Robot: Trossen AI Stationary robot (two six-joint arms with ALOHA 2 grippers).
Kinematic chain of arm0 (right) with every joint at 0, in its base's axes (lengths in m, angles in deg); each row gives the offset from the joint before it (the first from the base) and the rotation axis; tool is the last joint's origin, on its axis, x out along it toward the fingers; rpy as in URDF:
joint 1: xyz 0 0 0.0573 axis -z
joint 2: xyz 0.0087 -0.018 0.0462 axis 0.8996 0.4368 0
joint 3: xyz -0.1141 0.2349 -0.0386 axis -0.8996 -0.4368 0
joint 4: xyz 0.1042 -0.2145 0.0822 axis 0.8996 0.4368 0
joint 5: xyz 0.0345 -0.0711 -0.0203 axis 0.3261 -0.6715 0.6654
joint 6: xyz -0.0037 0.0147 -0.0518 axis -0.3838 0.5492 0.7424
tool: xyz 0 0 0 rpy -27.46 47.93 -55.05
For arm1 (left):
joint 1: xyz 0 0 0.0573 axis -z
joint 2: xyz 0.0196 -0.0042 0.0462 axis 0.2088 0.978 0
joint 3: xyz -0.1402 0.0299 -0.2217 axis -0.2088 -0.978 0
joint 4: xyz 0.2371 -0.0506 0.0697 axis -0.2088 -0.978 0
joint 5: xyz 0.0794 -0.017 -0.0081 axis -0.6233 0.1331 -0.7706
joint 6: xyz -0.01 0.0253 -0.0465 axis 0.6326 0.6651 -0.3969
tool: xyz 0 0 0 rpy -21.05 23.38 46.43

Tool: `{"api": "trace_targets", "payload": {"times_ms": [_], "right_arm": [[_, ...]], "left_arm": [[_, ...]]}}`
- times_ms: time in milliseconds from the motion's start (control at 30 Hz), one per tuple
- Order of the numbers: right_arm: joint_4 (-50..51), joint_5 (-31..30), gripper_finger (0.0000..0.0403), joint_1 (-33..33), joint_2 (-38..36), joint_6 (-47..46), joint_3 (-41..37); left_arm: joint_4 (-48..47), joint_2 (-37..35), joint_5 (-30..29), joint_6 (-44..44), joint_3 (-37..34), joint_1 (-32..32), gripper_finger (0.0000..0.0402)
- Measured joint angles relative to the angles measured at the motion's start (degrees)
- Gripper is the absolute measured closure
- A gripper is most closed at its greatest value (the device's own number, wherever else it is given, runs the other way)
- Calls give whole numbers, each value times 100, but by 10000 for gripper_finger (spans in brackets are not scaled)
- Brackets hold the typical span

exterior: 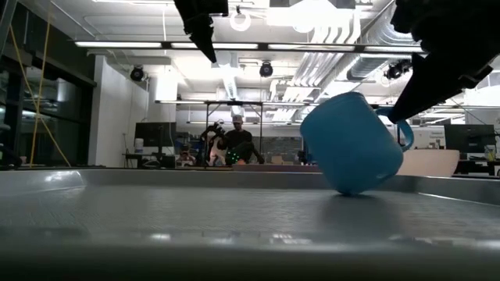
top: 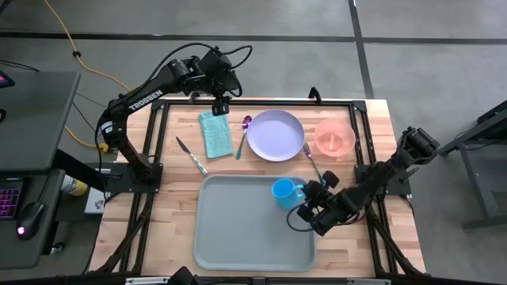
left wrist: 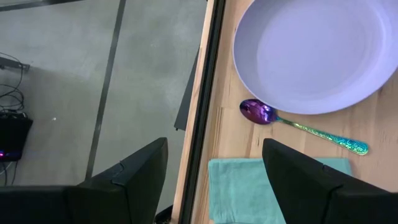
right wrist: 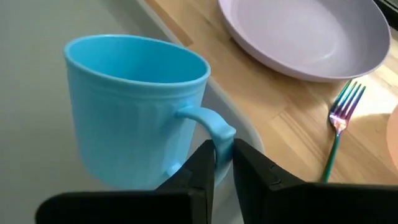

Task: Set up tray
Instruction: Put the blue mug on the top right of the gray tray, then put the purple plate on the gray tray to the bottom of the blue mug

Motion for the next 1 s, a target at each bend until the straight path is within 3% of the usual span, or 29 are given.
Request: {"api": "trace_targets", "payload": {"times_ms": [633,1000], "right_arm": [[27,270,287,-4,4,-6,0],[554,448,276,-17,-17,-389,0]], "left_arm": [[-2,0,2,-23,0,1,108],[-4,0,138,-48,0,2,108]]}}
